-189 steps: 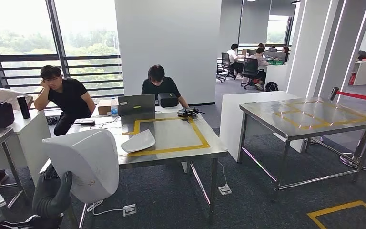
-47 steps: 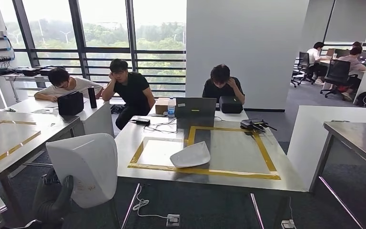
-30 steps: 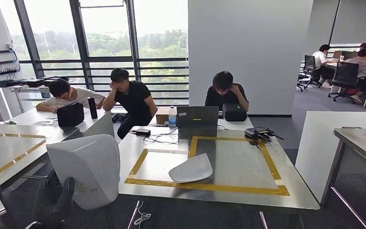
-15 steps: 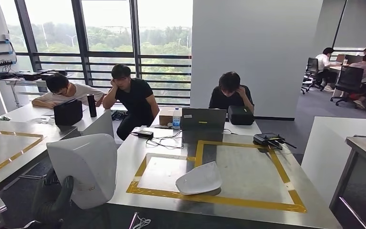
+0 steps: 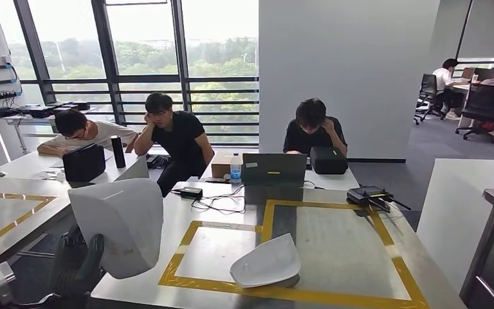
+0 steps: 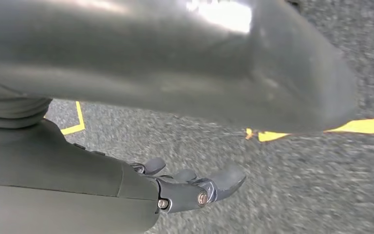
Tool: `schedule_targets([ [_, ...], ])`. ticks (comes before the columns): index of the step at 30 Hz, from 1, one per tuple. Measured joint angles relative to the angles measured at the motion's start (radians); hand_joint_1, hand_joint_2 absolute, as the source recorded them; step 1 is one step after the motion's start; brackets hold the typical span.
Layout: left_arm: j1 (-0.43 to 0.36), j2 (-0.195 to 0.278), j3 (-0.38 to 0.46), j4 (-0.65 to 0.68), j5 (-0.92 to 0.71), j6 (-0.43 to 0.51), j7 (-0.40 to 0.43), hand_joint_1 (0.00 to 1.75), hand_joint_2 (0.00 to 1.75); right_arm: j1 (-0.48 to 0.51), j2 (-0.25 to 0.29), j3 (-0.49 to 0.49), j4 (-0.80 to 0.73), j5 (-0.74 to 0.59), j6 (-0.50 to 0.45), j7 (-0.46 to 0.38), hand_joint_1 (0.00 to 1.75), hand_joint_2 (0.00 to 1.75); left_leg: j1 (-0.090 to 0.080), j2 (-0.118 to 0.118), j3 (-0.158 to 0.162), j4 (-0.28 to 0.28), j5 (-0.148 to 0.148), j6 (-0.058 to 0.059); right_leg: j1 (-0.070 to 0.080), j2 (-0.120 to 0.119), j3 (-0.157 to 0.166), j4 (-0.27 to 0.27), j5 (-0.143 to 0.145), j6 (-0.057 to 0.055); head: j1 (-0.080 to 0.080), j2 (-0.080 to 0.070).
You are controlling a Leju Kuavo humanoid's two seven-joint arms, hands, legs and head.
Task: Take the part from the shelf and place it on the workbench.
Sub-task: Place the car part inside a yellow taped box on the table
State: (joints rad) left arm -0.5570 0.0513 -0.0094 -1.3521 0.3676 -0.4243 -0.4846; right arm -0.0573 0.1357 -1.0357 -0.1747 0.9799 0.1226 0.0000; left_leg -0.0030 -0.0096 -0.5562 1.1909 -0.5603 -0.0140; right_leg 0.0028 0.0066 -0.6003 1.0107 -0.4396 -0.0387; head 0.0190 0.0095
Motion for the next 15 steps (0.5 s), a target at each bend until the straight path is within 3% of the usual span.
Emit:
schedule_targets([
  [2,-0.002,0.0,0.0,0.005,-0.001,0.001,0.0,1.75,1.75,0.0,-0.001,0.0,0.0,0.001,0.0,0.002,0.0,0.0,0.003,0.001,-0.089,0.1,-0.058,-0.009,-0.002,0.001,0.023,-0.001,-0.022,-0.001,-0.001,0.0],
  [3,-0.002,0.0,0.0,0.007,-0.001,0.001,-0.001,1.75,1.75,0.0,0.0,0.0,0.0,0.001,0.0,0.002,0.0,0.0,0.005,0.002,-0.12,0.116,-0.085,-0.012,-0.003,0.002,0.037,-0.001,-0.035,0.0,-0.002,0.0],
  [4,-0.002,0.0,0.0,0.01,-0.001,0.002,-0.001,1.75,1.75,0.001,0.0,0.0,0.0,0.001,0.0,0.003,0.0,0.0,0.006,0.003,-0.139,0.105,-0.094,-0.014,-0.005,0.004,0.054,-0.001,-0.048,0.001,-0.002,0.0],
  [5,-0.003,0.0,0.0,0.012,-0.002,0.002,-0.001,1.75,1.75,0.002,0.0,0.0,0.0,0.001,0.0,0.003,0.0,0.0,0.006,0.003,-0.145,0.069,-0.073,-0.013,-0.006,0.005,0.073,-0.001,-0.063,0.003,-0.002,0.0],
  [8,-0.009,0.001,0.0,0.02,-0.003,0.003,-0.001,1.75,1.75,0.0,0.0,-0.001,0.0,-0.002,0.0,0.002,0.0,0.0,0.005,0.006,-0.135,-0.103,0.092,-0.006,-0.007,0.009,0.116,0.002,-0.107,0.015,-0.003,0.0],
  [9,-0.011,0.001,0.0,0.023,-0.003,0.004,0.0,1.75,1.75,-0.001,0.0,-0.001,0.0,-0.004,0.0,0.003,0.0,0.0,0.004,0.008,-0.131,-0.134,0.123,-0.002,-0.006,0.01,0.124,0.001,-0.123,0.022,-0.003,0.0],
  [13,-0.028,0.0,0.0,0.03,-0.007,0.007,0.001,1.75,1.75,-0.002,-0.002,-0.001,0.0,-0.006,0.0,0.006,0.0,0.0,0.012,0.008,-0.097,-0.164,0.142,0.025,-0.001,0.008,0.159,0.013,-0.139,0.048,-0.002,0.0],
  [15,-0.036,-0.002,0.0,0.035,-0.007,0.008,0.001,1.75,1.75,-0.005,-0.002,-0.002,0.0,-0.006,0.0,0.006,0.0,0.0,0.011,0.01,-0.073,-0.163,0.139,0.038,-0.003,0.004,0.117,0.091,-0.168,0.056,-0.001,0.0],
])
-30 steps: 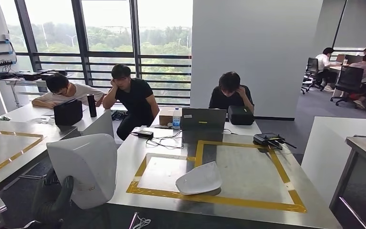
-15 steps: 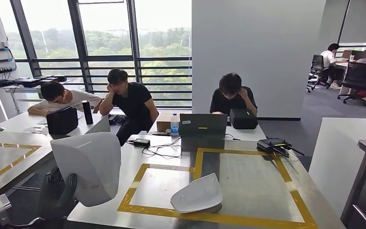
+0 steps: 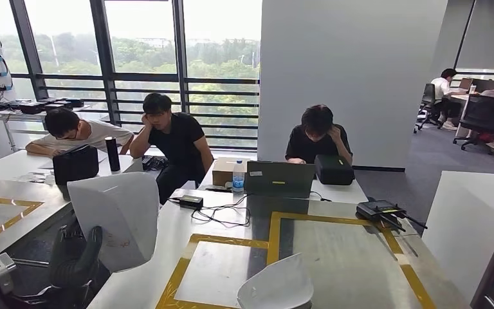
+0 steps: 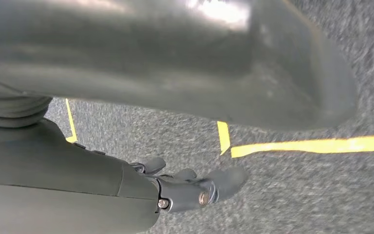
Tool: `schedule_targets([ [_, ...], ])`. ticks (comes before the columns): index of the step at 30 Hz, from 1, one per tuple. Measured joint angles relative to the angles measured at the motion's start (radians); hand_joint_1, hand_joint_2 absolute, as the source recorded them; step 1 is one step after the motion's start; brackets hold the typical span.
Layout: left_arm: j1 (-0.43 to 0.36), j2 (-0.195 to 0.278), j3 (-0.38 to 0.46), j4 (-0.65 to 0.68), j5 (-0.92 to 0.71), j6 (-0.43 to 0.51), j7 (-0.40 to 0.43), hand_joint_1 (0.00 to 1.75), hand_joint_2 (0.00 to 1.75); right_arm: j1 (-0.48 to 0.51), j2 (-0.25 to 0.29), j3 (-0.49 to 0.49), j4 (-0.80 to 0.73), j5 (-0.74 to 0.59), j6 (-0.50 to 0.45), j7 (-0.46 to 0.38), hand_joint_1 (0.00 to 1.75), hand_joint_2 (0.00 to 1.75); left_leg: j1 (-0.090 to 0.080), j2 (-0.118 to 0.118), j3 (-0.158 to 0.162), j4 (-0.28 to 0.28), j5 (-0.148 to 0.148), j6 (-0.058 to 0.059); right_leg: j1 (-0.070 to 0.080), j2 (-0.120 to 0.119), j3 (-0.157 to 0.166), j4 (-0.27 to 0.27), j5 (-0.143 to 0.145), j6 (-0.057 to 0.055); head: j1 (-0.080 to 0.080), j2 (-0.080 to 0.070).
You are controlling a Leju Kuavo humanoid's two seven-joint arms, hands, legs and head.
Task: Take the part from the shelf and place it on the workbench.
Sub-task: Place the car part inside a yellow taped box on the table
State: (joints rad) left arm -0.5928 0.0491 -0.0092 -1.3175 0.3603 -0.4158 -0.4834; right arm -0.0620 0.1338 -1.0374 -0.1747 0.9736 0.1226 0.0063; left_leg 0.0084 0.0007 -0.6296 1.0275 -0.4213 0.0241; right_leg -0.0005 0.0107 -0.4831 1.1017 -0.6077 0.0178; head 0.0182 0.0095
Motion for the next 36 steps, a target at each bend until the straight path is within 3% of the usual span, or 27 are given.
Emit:
schedule_targets([
  [3,-0.004,-0.004,0.0,0.011,-0.001,0.001,0.001,1.75,1.75,-0.001,0.0,-0.001,0.0,0.0,0.0,0.003,0.0,0.0,-0.005,-0.001,0.024,0.001,-0.026,0.007,-0.001,-0.003,-0.127,0.156,-0.066,0.006,0.002,0.0],
  [4,-0.004,-0.005,0.0,0.016,-0.001,0.002,0.001,1.75,1.75,0.0,0.0,-0.001,0.0,-0.001,0.0,0.005,0.0,0.0,-0.007,-0.002,0.035,0.001,-0.036,0.007,0.0,-0.003,-0.152,0.161,-0.065,0.004,0.002,0.0],
  [5,-0.004,-0.006,0.0,0.02,-0.001,0.002,0.001,1.75,1.75,0.001,0.0,-0.002,0.0,-0.001,-0.001,0.007,0.0,0.0,-0.009,-0.003,0.049,0.001,-0.047,0.007,0.001,-0.003,-0.161,0.132,-0.039,0.0,0.003,0.0],
  [7,-0.007,-0.007,0.0,0.028,-0.001,0.003,0.002,1.75,1.75,0.003,0.0,-0.003,0.0,-0.002,-0.002,0.01,0.0,0.0,-0.013,-0.003,0.076,0.0,-0.068,0.005,0.007,-0.004,-0.146,0.015,0.072,-0.017,0.003,0.0],
  [9,-0.011,-0.009,0.0,0.037,-0.001,0.003,0.002,1.75,1.75,0.004,0.0,-0.003,0.0,-0.002,-0.004,0.012,0.0,0.0,-0.014,-0.007,0.095,-0.002,-0.085,-0.002,0.017,-0.005,-0.135,-0.058,0.122,-0.033,0.003,0.0],
  [11,-0.013,-0.011,-0.001,0.044,-0.002,0.003,0.003,1.75,1.75,0.005,0.0,-0.003,0.0,-0.003,-0.006,0.013,0.0,0.0,-0.014,-0.01,0.109,0.008,-0.09,-0.014,0.021,-0.004,-0.127,-0.073,0.12,-0.046,0.003,0.0],
  [14,-0.02,-0.01,-0.001,0.047,-0.004,0.004,0.002,1.75,1.75,0.003,0.0,-0.004,0.0,-0.004,-0.008,0.013,0.0,0.0,-0.014,-0.009,0.102,0.057,-0.108,-0.031,0.013,-0.002,-0.085,-0.087,0.138,-0.06,0.003,0.0],
  [16,-0.027,-0.01,-0.001,0.051,-0.004,0.004,0.001,1.75,1.75,0.0,0.0,-0.004,0.0,-0.004,-0.008,0.013,0.0,0.0,-0.011,-0.007,0.046,0.149,-0.148,-0.039,0.011,-0.003,-0.069,-0.089,0.13,-0.065,0.001,0.0],
  [18,-0.028,-0.01,-0.001,0.059,-0.004,0.004,0.001,1.75,1.75,0.0,0.0,-0.004,0.0,-0.005,-0.009,0.013,0.0,0.0,-0.006,-0.007,-0.034,0.245,-0.184,-0.045,0.01,-0.002,-0.062,-0.088,0.118,-0.066,0.001,0.0],
  [19,-0.027,-0.01,-0.001,0.063,-0.004,0.004,0.001,1.75,1.75,0.001,0.0,-0.005,0.0,-0.007,-0.009,0.013,0.0,0.0,-0.005,-0.006,-0.06,0.258,-0.182,-0.048,0.009,-0.001,-0.055,-0.088,0.11,-0.065,0.0,0.0],
  [20,-0.027,-0.01,-0.002,0.067,-0.004,0.004,0.0,1.75,1.75,0.003,0.0,-0.006,0.0,-0.008,-0.009,0.014,0.0,0.0,-0.004,-0.006,-0.069,0.24,-0.162,-0.049,0.008,0.0,-0.045,-0.088,0.101,-0.063,0.0,0.0],
  [23,-0.029,-0.009,-0.002,0.082,-0.013,0.006,-0.002,1.75,1.75,0.005,0.001,-0.011,0.0,-0.012,-0.01,0.013,0.0,0.0,-0.004,-0.006,-0.04,0.074,-0.033,-0.049,0.003,0.002,-0.013,-0.086,0.074,-0.051,0.0,0.0],
  [25,-0.036,-0.009,-0.004,0.104,-0.035,0.017,-0.003,1.75,1.75,0.002,0.001,-0.016,0.0,-0.015,-0.011,0.012,0.0,0.0,-0.008,-0.006,-0.027,0.014,0.009,-0.036,0.002,0.004,-0.01,-0.084,0.06,-0.039,0.0,0.0],
  [28,-0.058,-0.009,-0.012,0.159,-0.113,0.073,-0.031,1.75,1.75,0.001,0.001,-0.021,0.0,-0.017,-0.012,0.008,0.0,0.0,-0.009,-0.007,-0.026,0.012,0.012,-0.022,0.005,0.005,-0.01,-0.088,0.055,-0.033,0.002,0.0],
  [36,-0.181,-0.023,-0.064,0.359,-0.351,0.268,-0.098,1.75,1.75,-0.003,0.001,-0.028,0.0,-0.017,-0.024,-0.011,0.0,0.0,-0.008,-0.011,-0.019,0.006,0.001,-0.009,0.009,0.001,0.01,-0.118,0.053,-0.044,0.004,0.0],
])
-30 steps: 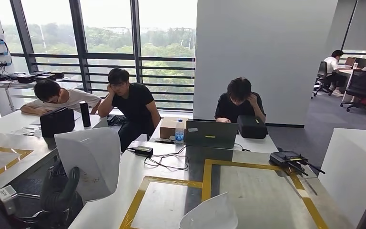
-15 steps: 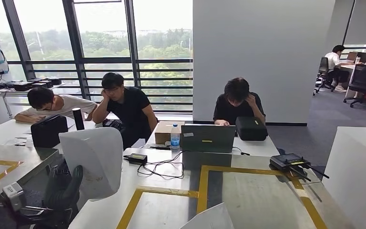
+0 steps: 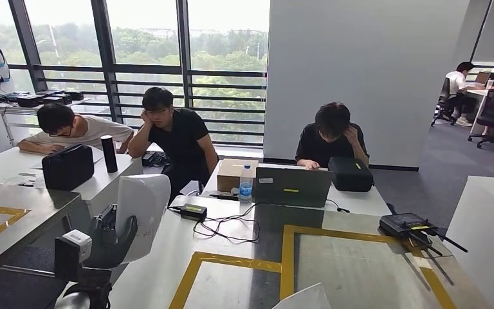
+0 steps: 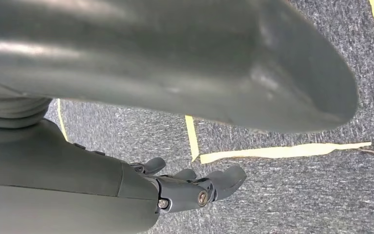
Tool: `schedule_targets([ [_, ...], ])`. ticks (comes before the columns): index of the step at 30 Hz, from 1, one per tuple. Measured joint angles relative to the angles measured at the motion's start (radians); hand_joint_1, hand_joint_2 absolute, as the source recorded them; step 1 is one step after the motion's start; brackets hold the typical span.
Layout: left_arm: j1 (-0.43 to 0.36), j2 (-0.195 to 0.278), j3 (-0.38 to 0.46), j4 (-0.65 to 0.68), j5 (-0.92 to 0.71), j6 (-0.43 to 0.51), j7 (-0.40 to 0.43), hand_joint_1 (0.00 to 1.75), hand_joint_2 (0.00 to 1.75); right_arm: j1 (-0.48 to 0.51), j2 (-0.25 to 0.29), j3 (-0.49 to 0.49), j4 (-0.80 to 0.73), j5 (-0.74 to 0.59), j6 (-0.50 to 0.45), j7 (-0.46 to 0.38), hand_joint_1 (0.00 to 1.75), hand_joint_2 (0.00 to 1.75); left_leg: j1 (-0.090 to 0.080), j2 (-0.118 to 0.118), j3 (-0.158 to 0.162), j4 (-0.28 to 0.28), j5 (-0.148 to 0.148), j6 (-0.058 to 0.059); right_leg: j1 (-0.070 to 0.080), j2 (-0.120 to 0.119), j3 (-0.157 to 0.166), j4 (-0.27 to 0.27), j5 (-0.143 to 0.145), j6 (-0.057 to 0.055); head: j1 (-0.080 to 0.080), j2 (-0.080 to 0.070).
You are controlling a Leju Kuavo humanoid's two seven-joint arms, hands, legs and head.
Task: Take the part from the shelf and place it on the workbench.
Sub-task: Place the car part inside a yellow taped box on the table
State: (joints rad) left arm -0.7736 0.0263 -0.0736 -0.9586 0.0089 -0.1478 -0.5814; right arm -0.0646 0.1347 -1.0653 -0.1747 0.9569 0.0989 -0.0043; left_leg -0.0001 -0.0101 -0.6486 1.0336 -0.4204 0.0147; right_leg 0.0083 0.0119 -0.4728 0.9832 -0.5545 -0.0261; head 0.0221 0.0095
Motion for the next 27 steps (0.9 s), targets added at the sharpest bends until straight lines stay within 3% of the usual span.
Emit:
schedule_targets([
  [4,-0.076,-0.048,-0.047,0.112,-0.125,0.093,0.0,1.75,1.75,0.0,0.0,-0.001,0.0,0.002,-0.005,-0.006,0.0,0.0,-0.001,-0.002,0.002,0.0,0.001,0.003,-0.001,-0.003,0.002,-0.002,0.002,0.009,0.0,0.0],
  [8,-0.128,-0.123,-0.116,0.203,-0.224,0.113,0.0,1.75,1.75,-0.001,-0.001,-0.001,0.0,0.013,-0.004,-0.002,0.0,0.0,-0.002,-0.002,0.003,0.0,0.003,0.006,-0.002,-0.004,0.003,-0.003,0.005,0.022,0.0,0.0],
  [17,-0.116,-0.261,-0.279,0.269,-0.369,0.081,0.004,1.75,1.75,-0.001,-0.001,-0.001,0.0,0.029,-0.003,0.04,0.0,0.0,-0.003,0.0,0.009,-0.002,0.004,0.006,-0.003,-0.003,0.007,-0.003,0.005,0.027,0.001,0.0],
  [23,-0.085,-0.296,-0.383,0.271,-0.475,0.124,0.017,1.75,1.75,0.0,-0.001,-0.001,0.0,0.036,0.0,0.035,0.0,0.0,-0.003,0.0,0.011,-0.005,0.004,0.006,-0.003,-0.002,0.007,-0.003,0.004,0.028,0.001,0.0],
  [27,-0.079,-0.296,-0.427,0.275,-0.561,0.207,0.071,1.75,1.75,0.001,-0.001,-0.001,0.0,0.047,0.003,0.024,0.0,0.0,-0.003,0.0,0.013,-0.007,0.004,0.005,-0.003,-0.002,0.008,-0.003,0.004,0.029,0.001,0.0],
])
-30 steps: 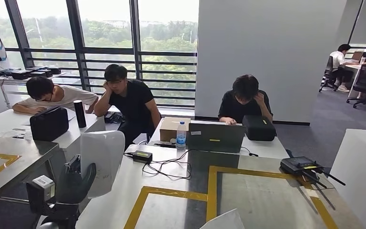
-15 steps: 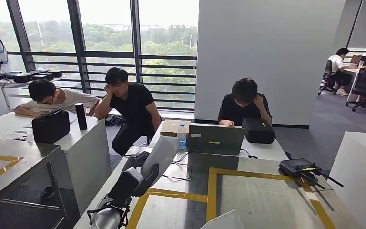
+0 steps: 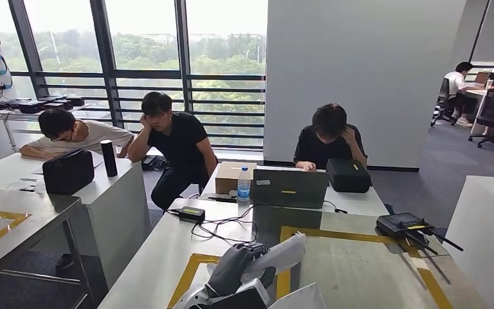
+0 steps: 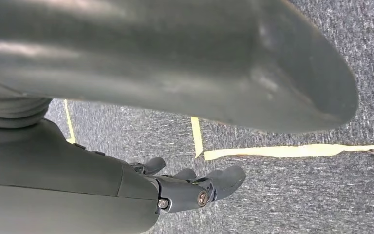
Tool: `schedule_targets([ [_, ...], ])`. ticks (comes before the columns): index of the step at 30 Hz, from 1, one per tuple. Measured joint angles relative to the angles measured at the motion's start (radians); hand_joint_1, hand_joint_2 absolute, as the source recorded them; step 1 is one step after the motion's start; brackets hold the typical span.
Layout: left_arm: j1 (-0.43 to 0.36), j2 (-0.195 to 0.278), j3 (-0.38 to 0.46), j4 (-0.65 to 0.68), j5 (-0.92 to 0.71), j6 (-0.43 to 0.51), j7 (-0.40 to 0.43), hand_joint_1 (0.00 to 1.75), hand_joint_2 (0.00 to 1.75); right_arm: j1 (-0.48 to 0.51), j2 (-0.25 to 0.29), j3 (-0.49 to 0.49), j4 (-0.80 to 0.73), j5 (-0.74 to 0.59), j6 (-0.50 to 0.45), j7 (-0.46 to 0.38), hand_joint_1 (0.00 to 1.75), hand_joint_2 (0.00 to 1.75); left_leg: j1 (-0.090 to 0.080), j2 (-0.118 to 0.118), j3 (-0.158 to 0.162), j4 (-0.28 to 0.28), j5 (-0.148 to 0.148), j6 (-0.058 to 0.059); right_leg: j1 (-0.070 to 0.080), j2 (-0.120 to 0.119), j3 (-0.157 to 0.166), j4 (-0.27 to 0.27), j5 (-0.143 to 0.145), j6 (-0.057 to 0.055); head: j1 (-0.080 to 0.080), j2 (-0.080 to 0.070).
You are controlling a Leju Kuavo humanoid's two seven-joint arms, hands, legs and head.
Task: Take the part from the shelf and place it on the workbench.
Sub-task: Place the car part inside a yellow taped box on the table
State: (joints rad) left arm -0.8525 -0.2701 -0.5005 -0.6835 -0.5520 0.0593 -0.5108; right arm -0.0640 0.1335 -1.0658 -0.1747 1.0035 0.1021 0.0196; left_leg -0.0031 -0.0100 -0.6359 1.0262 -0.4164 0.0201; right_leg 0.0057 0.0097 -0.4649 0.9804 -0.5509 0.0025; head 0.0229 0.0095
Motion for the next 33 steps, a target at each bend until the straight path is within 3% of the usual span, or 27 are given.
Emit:
schedule_targets([
  [4,-0.002,0.009,-0.029,0.047,-0.115,0.116,0.065,1.75,1.75,0.0,0.0,0.0,0.0,0.009,0.0,-0.008,0.0,0.0,0.0,0.0,0.002,-0.002,0.0,-0.001,0.0,0.0,0.001,0.0,0.0,0.0,0.0,0.0],
  [8,-0.021,0.035,-0.07,0.155,-0.279,0.23,0.188,1.75,1.75,0.001,0.0,0.001,0.0,0.017,0.001,-0.018,0.0,0.0,0.0,0.0,0.003,-0.003,0.001,-0.002,0.0,0.001,0.001,0.0,0.0,-0.001,0.0,0.0],
  [14,-0.034,0.129,-0.114,0.29,-0.412,0.33,0.339,1.75,1.75,0.007,0.0,0.003,0.0,0.032,0.01,-0.019,0.0,0.0,0.0,0.003,0.005,-0.006,0.002,-0.004,0.0,0.003,0.002,0.0,-0.001,-0.001,0.0,0.0],
  [20,-0.035,0.18,-0.132,0.346,-0.484,0.417,0.362,1.75,1.75,0.007,0.0,0.004,0.0,0.044,0.012,-0.013,0.0,0.0,0.0,-0.001,0.005,-0.006,0.003,-0.004,0.0,0.0,0.002,0.0,-0.002,-0.004,0.0,0.0],
  [33,-0.033,0.184,-0.145,0.378,-0.544,0.53,0.315,1.75,1.75,0.005,0.0,0.01,0.0,0.056,0.014,-0.03,0.0,0.0,0.0,-0.001,0.006,-0.006,0.003,-0.004,0.0,0.0,0.003,0.0,-0.002,-0.004,0.0,0.0],
])
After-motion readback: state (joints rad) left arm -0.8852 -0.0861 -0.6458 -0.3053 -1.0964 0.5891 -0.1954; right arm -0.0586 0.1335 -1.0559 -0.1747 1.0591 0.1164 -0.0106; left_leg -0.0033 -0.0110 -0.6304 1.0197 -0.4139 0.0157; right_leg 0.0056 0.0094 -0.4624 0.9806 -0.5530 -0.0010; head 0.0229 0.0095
